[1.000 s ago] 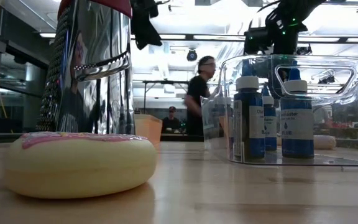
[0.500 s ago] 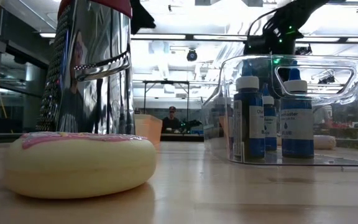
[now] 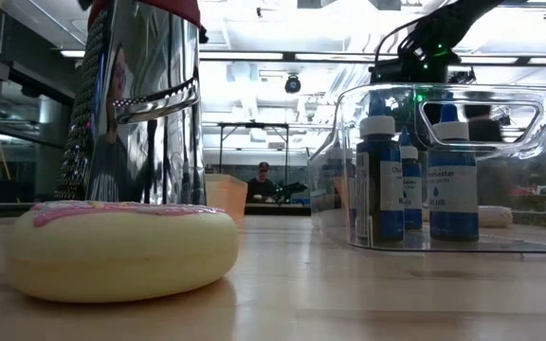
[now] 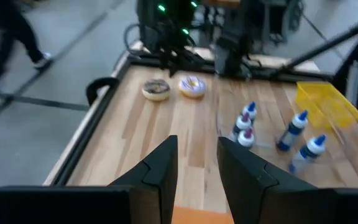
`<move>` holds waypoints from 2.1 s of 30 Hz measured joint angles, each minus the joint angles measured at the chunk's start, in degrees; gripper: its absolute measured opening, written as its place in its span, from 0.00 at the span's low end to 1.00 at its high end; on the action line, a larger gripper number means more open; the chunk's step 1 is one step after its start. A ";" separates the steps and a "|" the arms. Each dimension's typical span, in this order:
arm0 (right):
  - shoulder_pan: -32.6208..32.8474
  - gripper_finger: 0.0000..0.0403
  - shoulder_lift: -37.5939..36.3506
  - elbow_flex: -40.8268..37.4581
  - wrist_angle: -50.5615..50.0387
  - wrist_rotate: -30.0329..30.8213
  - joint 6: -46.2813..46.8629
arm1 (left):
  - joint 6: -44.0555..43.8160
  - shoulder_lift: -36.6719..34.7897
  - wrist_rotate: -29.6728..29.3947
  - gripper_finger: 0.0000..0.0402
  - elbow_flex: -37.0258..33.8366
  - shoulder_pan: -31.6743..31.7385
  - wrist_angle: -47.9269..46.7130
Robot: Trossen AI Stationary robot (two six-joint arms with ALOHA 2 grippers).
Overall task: Pick & Place Food Item
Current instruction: Put the black donut into the yellow bin
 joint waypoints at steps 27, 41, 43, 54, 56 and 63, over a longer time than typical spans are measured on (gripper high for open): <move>-0.37 0.38 0.00 -10.23 12.63 -1.00 -0.40 | -4.11 -2.08 -2.47 0.27 -6.95 -0.10 4.26; -0.37 0.38 0.00 -12.26 19.11 -0.70 -3.31 | -4.54 -2.06 -2.13 0.27 -6.95 -0.10 4.33; -0.37 0.38 0.00 -12.26 19.06 -0.70 -3.61 | -4.54 -2.06 -2.14 0.27 -6.95 -0.10 4.33; -0.37 0.38 0.26 -12.26 19.38 0.69 -4.02 | -4.54 -2.06 -2.16 0.27 -6.95 -0.10 4.22; -0.39 0.38 1.37 -12.24 19.42 0.42 -4.02 | -4.53 -2.06 -2.16 0.27 -6.95 -0.10 4.22; -0.72 0.38 6.00 -12.22 19.86 0.85 -4.00 | -4.54 -2.04 -0.35 0.27 -6.95 -0.10 4.20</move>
